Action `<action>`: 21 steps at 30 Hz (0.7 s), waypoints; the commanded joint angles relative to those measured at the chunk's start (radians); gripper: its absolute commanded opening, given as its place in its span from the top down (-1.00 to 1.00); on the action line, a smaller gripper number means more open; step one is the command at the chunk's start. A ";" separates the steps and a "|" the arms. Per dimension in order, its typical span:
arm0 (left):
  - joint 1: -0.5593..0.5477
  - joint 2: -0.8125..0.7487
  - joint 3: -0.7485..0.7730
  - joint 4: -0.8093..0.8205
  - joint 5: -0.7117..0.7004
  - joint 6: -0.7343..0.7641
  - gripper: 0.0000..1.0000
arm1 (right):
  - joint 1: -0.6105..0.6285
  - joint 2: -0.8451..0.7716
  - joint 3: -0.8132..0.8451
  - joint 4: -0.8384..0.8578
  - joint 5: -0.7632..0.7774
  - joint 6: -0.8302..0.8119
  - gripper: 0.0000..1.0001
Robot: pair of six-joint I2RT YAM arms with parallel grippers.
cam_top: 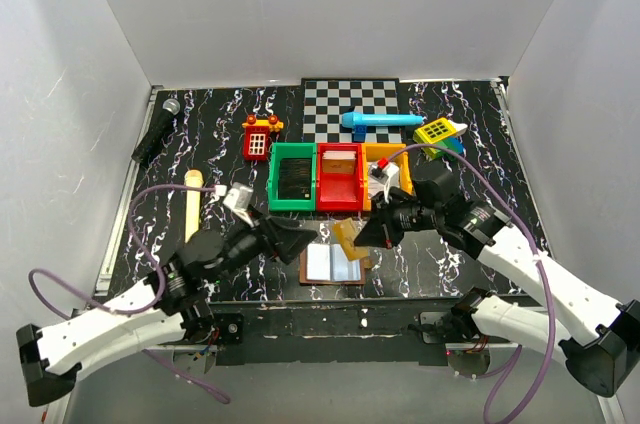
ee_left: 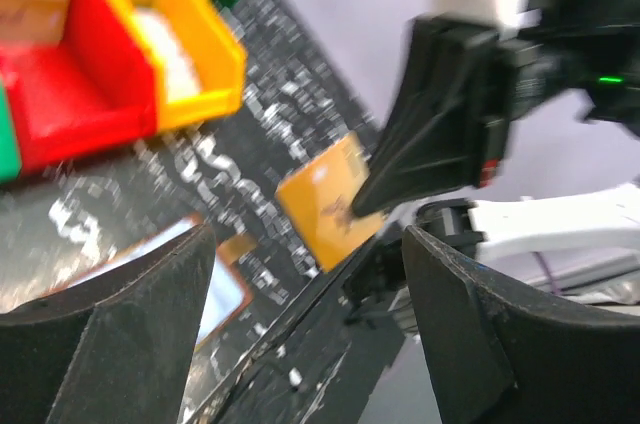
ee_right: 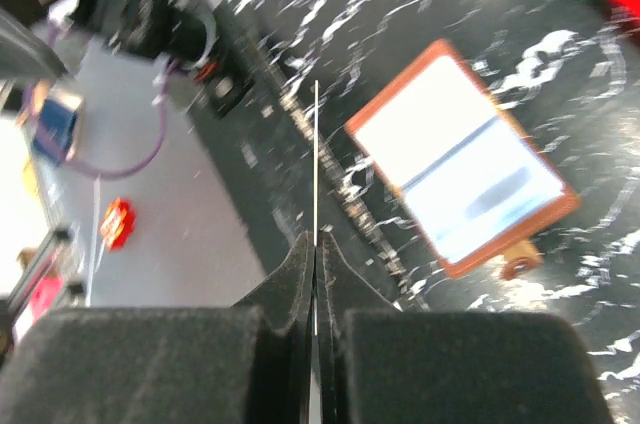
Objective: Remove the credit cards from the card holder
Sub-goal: Remove the credit card from the card holder, then place the credit card in the storage box.
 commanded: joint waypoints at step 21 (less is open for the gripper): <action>0.066 0.161 0.064 0.245 0.754 0.224 0.23 | 0.088 0.061 0.146 -0.188 -0.436 -0.250 0.97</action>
